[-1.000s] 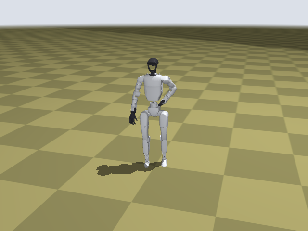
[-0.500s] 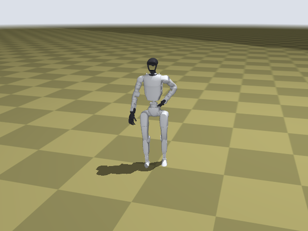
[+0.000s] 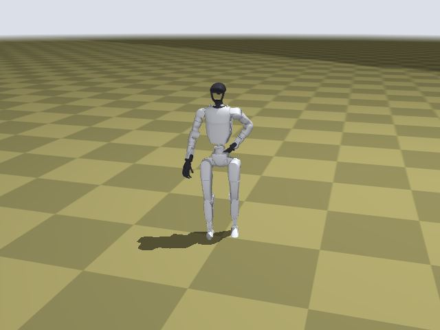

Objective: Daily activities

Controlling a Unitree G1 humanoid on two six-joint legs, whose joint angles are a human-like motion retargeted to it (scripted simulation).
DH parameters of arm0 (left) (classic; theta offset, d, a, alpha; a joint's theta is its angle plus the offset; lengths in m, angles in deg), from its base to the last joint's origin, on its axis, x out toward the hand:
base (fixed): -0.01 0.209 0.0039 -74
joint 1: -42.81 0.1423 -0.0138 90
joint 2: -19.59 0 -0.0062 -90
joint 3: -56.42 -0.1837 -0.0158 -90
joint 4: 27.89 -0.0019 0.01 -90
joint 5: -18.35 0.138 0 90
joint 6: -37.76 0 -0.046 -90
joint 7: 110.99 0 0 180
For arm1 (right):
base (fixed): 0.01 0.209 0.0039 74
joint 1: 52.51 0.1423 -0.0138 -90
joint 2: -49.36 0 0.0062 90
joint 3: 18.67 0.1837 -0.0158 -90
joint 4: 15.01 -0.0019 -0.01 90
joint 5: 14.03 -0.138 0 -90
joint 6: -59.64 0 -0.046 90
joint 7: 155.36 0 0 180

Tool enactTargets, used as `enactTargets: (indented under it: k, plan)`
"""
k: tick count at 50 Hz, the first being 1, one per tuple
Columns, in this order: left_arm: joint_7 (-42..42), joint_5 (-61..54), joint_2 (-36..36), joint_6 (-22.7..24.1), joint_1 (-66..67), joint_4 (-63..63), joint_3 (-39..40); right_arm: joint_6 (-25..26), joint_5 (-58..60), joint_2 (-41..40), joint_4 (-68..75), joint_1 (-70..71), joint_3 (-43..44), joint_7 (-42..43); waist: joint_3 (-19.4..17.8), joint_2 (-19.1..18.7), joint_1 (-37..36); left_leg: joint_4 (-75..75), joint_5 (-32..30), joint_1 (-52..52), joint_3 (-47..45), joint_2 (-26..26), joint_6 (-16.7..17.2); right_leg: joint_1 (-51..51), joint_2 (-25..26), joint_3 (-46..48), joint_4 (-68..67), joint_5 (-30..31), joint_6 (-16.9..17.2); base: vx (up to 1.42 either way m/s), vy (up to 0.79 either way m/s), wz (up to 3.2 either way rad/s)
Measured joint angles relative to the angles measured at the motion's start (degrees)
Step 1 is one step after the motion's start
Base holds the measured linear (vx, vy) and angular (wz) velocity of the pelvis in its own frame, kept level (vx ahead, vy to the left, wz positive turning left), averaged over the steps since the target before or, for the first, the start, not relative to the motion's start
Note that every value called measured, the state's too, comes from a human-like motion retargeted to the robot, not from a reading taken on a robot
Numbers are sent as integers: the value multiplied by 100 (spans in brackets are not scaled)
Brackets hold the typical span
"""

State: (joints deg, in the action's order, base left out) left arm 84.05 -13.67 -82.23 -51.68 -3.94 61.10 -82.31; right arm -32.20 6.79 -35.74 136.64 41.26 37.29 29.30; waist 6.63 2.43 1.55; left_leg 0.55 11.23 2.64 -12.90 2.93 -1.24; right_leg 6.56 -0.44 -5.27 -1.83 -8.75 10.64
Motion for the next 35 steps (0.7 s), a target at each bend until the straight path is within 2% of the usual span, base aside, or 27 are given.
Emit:
enactTargets:
  k: [35]
  plan:
    - [-257,-782,80,22,102,149,-5,28,-659,-177,-325,-145,116,359,91,158,156,-47,-100,-49,-6,-13,45,57,13,20,25,46,-51,0,0,0]
